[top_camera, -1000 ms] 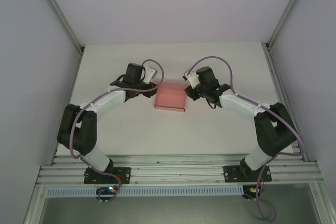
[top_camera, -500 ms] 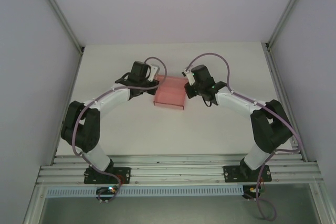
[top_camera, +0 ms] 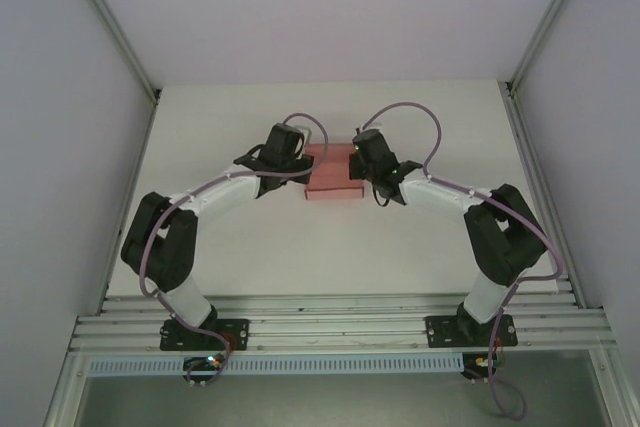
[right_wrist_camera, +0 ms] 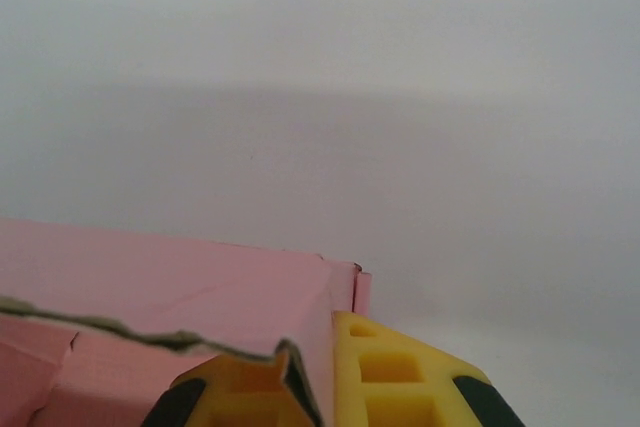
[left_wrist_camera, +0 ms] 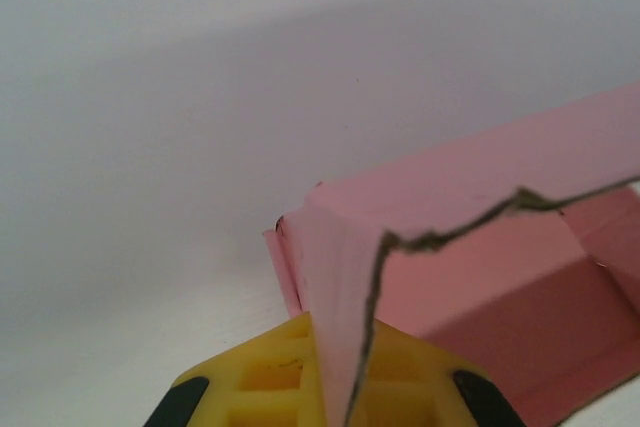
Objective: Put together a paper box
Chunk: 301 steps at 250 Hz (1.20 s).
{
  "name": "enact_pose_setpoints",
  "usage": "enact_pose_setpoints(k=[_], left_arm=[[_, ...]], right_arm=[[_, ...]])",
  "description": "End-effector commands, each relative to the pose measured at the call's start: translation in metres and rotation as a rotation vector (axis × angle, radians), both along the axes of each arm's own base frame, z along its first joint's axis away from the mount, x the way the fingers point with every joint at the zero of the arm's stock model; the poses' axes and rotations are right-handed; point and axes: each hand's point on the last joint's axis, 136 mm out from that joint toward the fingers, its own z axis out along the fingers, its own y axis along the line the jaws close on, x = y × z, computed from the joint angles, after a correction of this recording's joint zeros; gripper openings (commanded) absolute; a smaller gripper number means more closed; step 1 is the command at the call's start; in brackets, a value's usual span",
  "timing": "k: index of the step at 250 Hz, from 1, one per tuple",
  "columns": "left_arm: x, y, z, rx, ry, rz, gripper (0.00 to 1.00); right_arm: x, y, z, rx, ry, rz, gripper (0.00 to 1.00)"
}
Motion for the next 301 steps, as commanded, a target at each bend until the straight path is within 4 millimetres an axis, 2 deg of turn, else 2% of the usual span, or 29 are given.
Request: enact_pose_setpoints(k=[1, 26, 60, 71, 91, 115, 137, 156, 169, 199, 210, 248, 265, 301], left_arm=[[-0.012, -0.011, -0.023, -0.036, 0.049, -0.001, 0.0], [-0.016, -0.01, -0.03, -0.045, 0.06, 0.011, 0.0], [-0.027, -0.014, -0.036, -0.063, 0.075, -0.012, 0.0], [-0.032, -0.015, -0.037, -0.066, 0.077, -0.021, 0.06], [-0.04, -0.017, -0.035, -0.071, 0.072, -0.043, 0.12], [-0.046, -0.016, -0.026, -0.088, 0.057, -0.039, 0.14], [-0.051, -0.014, -0.017, -0.089, 0.033, -0.037, 0.36], [-0.057, -0.008, -0.013, -0.083, 0.022, -0.028, 0.45], [-0.061, -0.004, -0.01, -0.085, 0.024, -0.02, 0.65], [-0.076, 0.001, -0.003, -0.1, 0.025, -0.029, 0.82], [-0.08, 0.003, 0.0, -0.109, 0.02, -0.023, 0.99], [-0.086, 0.009, 0.021, -0.148, -0.014, -0.014, 1.0], [-0.087, 0.017, 0.031, -0.147, -0.028, 0.015, 1.0], [-0.091, 0.031, 0.045, -0.151, -0.036, 0.065, 1.0]], right_arm=[[-0.013, 0.003, -0.007, 0.075, -0.006, -0.054, 0.04], [-0.024, 0.004, -0.015, 0.102, -0.016, -0.066, 0.03], [-0.037, 0.012, -0.01, 0.016, -0.064, -0.052, 0.04], [-0.04, 0.014, -0.008, 0.0, -0.085, -0.05, 0.05], [-0.045, 0.012, -0.008, -0.006, -0.101, -0.053, 0.05], [-0.051, 0.01, -0.013, 0.008, -0.108, -0.05, 0.06], [-0.058, 0.008, -0.014, -0.005, -0.14, -0.065, 0.06], [-0.063, 0.011, -0.013, -0.027, -0.162, -0.055, 0.06], [-0.066, 0.014, -0.015, -0.033, -0.162, -0.047, 0.06], [-0.073, 0.015, -0.025, -0.046, -0.144, -0.045, 0.06], [-0.075, 0.014, -0.028, -0.061, -0.144, -0.058, 0.06], [-0.083, 0.017, -0.029, -0.085, -0.153, -0.036, 0.07], [-0.087, 0.02, -0.028, -0.088, -0.163, -0.021, 0.11], [-0.096, 0.026, -0.029, -0.094, -0.177, -0.005, 0.11]])
